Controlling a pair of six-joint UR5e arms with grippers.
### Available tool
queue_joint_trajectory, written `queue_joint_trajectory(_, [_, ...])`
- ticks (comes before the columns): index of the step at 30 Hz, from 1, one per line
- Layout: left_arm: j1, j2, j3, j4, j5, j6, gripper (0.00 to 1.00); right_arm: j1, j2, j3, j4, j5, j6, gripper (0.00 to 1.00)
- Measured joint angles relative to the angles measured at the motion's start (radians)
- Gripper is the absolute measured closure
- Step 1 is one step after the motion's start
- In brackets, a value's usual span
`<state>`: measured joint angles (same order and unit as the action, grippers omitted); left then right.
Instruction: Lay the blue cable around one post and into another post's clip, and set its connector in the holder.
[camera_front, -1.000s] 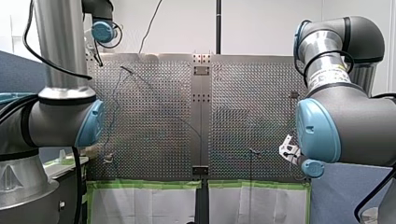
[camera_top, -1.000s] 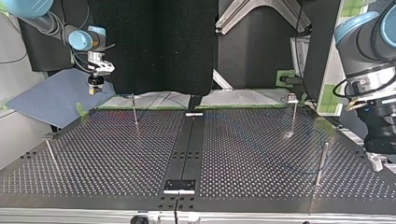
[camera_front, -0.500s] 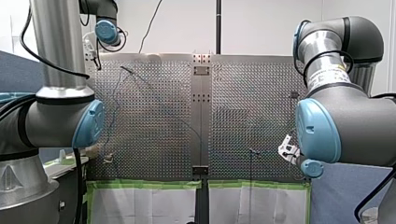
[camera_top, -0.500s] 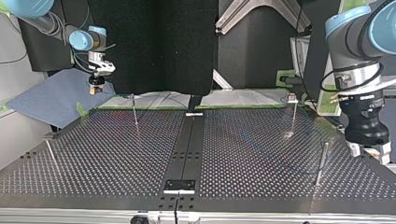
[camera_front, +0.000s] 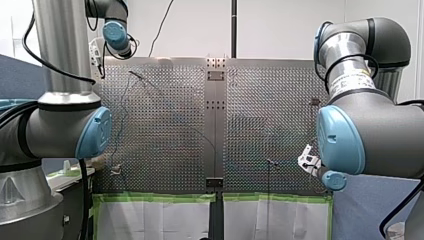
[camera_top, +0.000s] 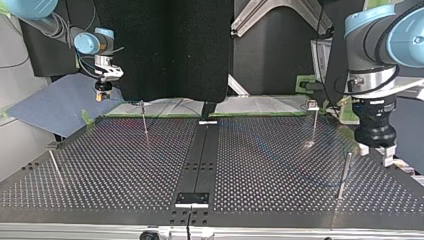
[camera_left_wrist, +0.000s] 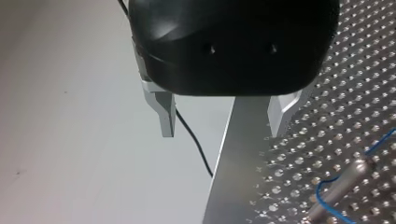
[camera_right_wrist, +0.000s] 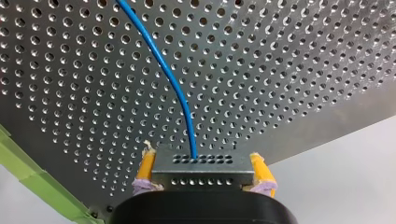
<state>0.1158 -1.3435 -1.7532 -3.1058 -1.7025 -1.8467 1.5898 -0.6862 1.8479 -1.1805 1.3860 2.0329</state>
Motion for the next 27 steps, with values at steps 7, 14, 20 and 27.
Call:
queue_joint_trajectory(7, [-0.005, 0.001, 0.026, -0.057, 0.002, 0.001, 0.02, 0.0, 0.0, 0.0, 0.003, 0.002, 0.0, 1.0])
queue_joint_trajectory(14, [-0.01, 0.001, 0.046, -0.12, 0.003, 0.001, 0.02, 0.0, 0.0, 0.0, 0.005, 0.003, 0.0, 1.0])
queue_joint_trajectory(20, [-0.014, 0.001, 0.047, -0.185, 0.004, 0.0, 0.02, 0.001, 0.0, 0.0, 0.005, 0.002, 0.002, 1.0])
queue_joint_trajectory(27, [-0.017, 0.001, 0.048, -0.256, 0.002, 0.0, 0.02, 0.001, 0.0, 0.0, 0.004, 0.002, 0.004, 1.0])
